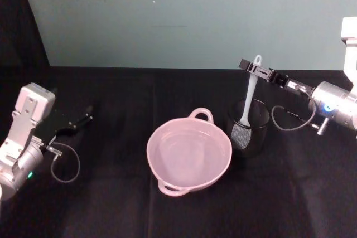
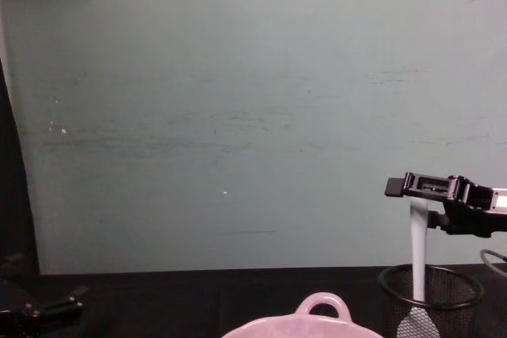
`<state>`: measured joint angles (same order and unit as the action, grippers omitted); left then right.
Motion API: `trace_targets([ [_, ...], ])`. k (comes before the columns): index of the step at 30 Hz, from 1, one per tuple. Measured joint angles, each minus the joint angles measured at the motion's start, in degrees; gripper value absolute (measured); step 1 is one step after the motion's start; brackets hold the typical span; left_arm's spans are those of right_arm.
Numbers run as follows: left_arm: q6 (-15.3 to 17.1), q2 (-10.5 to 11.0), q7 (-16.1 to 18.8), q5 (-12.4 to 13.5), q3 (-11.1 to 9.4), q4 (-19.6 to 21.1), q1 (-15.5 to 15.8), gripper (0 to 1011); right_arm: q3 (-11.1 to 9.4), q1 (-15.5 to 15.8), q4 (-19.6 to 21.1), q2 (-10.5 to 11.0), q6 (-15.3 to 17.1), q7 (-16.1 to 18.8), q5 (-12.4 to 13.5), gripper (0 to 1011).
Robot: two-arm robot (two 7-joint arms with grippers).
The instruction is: Use the one hand to pick up the spoon and stir the clear water in the bowl.
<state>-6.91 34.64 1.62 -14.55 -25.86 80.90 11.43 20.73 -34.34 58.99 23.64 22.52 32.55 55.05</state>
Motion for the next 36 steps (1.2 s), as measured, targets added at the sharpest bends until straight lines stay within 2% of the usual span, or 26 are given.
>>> trace_targets([
  [6,0.0,0.0,0.0,0.0,0.0,0.0,0.0,1005,0.76,-0.16,-0.2,0.31,0.03,-0.11,0.45,984],
  [12,0.0,0.0,0.0,0.0,0.0,0.0,0.0,1005,1.6,-0.46,-0.32,0.8,-0.31,0.28,1.23,844],
  [27,0.0,0.0,0.0,0.0,0.0,0.0,0.0,1005,3.24,-0.84,-0.21,1.93,-1.29,0.32,2.62,378],
  [28,0.0,0.0,0.0,0.0,0.0,0.0,0.0,1005,3.49,-0.83,0.04,2.18,-1.53,0.07,2.61,315],
  [31,0.0,0.0,0.0,0.0,0.0,0.0,0.0,1005,3.92,-0.75,0.55,2.59,-1.98,-0.25,2.51,255],
  [32,0.0,0.0,0.0,0.0,0.0,0.0,0.0,1005,4.23,-0.67,0.94,2.91,-2.4,-0.57,2.23,197],
  [36,0.0,0.0,0.0,0.0,0.0,0.0,0.0,1005,5.18,-0.49,2.19,3.84,-3.62,-1.41,1.13,127],
])
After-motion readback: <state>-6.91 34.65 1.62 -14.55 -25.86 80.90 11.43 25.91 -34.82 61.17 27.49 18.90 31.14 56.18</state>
